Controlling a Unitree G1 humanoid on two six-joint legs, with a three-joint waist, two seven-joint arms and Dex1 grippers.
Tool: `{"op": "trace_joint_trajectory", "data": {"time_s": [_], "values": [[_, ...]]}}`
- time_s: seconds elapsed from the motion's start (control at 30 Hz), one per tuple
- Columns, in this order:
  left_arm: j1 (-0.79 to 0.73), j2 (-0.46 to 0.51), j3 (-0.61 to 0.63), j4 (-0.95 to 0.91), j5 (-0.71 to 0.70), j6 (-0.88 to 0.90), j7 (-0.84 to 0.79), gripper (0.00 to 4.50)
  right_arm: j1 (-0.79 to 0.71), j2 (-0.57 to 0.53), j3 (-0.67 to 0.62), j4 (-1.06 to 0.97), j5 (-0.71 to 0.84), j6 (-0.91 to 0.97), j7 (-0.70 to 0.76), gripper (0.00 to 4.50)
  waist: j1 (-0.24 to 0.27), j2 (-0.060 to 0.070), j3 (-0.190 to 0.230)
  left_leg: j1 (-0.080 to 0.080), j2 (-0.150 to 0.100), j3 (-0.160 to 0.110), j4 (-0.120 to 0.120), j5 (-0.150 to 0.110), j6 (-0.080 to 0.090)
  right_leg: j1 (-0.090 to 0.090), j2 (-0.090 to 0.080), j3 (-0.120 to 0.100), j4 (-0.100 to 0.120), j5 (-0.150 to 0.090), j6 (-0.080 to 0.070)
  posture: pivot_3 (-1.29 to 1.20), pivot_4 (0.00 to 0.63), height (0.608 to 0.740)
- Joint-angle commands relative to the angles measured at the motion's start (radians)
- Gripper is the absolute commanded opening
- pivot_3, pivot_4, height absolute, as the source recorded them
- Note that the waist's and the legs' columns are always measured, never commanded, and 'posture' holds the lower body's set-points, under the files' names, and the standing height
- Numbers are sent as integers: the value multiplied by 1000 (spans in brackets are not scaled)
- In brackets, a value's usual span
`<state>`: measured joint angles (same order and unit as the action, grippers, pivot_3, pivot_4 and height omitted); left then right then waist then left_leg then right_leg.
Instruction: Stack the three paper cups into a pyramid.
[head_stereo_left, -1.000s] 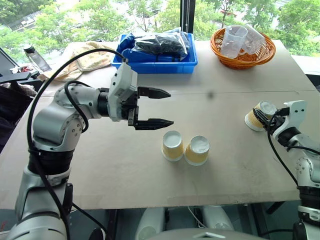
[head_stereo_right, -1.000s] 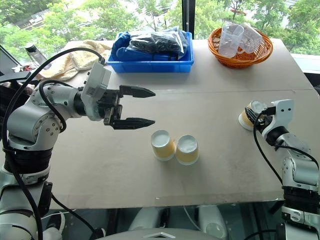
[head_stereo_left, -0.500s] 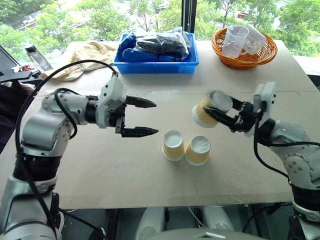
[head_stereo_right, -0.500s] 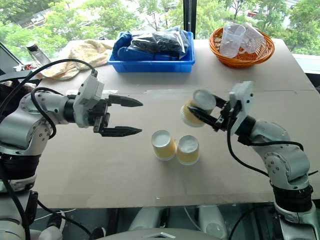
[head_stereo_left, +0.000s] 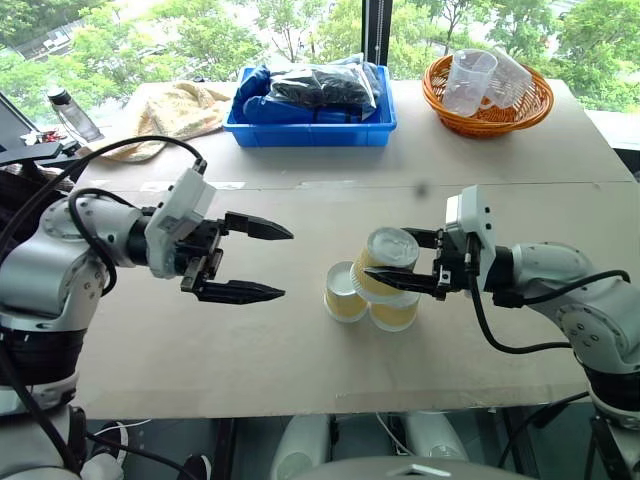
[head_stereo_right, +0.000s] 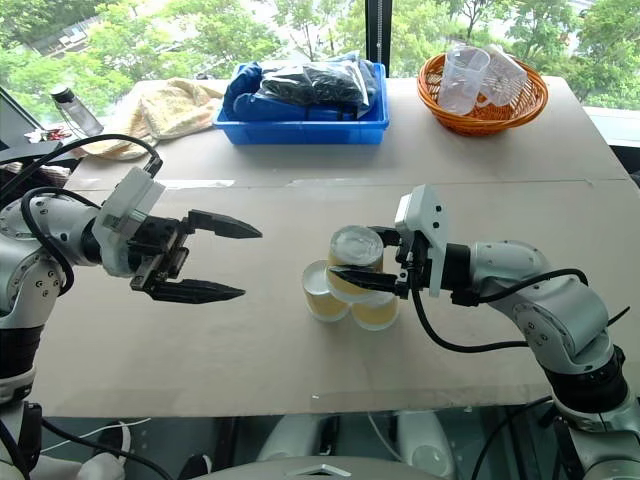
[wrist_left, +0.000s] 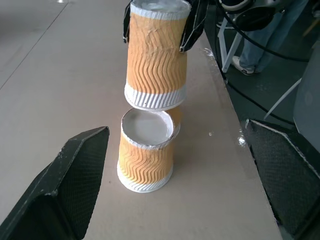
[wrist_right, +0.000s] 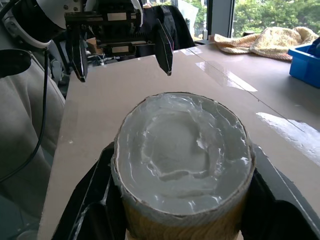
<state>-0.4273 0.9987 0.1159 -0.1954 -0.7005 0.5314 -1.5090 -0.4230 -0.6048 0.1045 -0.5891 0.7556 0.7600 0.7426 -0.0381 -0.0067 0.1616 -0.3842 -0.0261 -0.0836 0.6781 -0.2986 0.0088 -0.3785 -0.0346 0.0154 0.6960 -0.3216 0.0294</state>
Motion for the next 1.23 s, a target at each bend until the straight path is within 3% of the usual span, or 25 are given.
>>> {"op": "trace_joint_trajectory", "data": {"time_s": [0.03, 0.27, 0.43, 0.47, 0.67, 0.8, 0.9, 1.03, 1.23], "values": [[-2, 7, 38, -23, -25, -3, -1, 4500, -14, -6, -3, -33, 3, 2, -1, 1985, -1, 0, 0, 0, 0, 0, 0, 0, 0, 0, 0, 0, 0, 0, 0, 0, 150, 740], [-13, -3, 29, -13, -20, -21, 1, 4500, -11, -9, 25, -29, -23, 5, 1, 1985, -1, 0, 0, 0, 0, 0, 0, 0, 0, 0, 0, 0, 0, 0, 0, 0, 150, 740], [-12, 1, 28, -5, -15, -29, -2, 4500, -11, -6, 23, -36, -26, 11, -9, 4292, -1, 0, 0, 0, 0, 0, 0, 0, 0, 0, 0, 0, 0, 0, 0, 0, 150, 740], [-10, 1, 29, -5, -15, -30, -3, 4500, -12, -6, 20, -38, -24, 13, -11, 4404, -1, 0, 0, 0, 0, 0, 0, 0, 0, 0, 0, 0, 0, 0, 0, 0, 150, 740], [27, -1, 58, -9, -22, -27, 20, 4500, 28, -54, -114, -80, 73, 44, -15, 4404, 0, 0, 0, 0, 0, 0, 0, 0, 0, 0, 0, 0, 0, 0, 0, 0, 150, 740], [183, -23, 128, -51, 21, -36, 131, 4500, 196, -165, -349, -117, 178, 59, 20, 4404, 4, 0, 0, -1, 0, 0, -2, -1, 1, 0, -1, 0, -2, 0, 0, 0, 150, 740], [307, -44, 111, -85, 125, -69, 246, 4500, 349, -227, -412, -124, 84, -22, 76, 4404, 7, 0, 0, -1, 0, 0, -2, -1, 2, 0, -1, 0, -3, 0, 0, 0, 150, 740], [405, -184, 113, -90, 195, -141, 417, 4500, 528, -141, -467, -24, -22, -233, 135, 4404, 11, -1, 0, 1, 0, 1, -2, -3, 5, 2, -1, 1, -1, 0, 0, 0, 150, 740], [485, -327, 84, 8, 329, -325, 552, 4500, 613, -30, -442, 265, -164, -532, 247, 4404, 23, -1, -1, 4, 0, 3, -2, -3, 5, 3, -1, 3, 0, 0, 0, 0, 150, 740]]}}
